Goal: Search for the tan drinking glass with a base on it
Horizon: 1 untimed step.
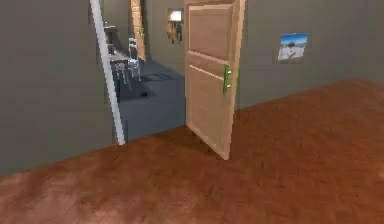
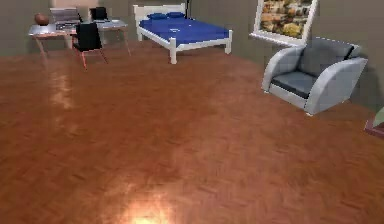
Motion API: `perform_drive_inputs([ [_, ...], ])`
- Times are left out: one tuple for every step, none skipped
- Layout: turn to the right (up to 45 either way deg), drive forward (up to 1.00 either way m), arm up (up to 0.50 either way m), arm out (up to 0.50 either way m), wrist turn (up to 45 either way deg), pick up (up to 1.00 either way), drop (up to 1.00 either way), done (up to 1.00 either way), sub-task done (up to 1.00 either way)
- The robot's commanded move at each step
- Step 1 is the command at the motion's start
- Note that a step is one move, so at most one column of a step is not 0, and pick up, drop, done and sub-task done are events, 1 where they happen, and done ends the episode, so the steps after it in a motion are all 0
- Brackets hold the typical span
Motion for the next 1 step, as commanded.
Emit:
perform_drive_inputs([
  [-9.0, 0.0, 0.0, 0.0, 0.0, 0.0, 0.0, 0.0, 0.0],
])
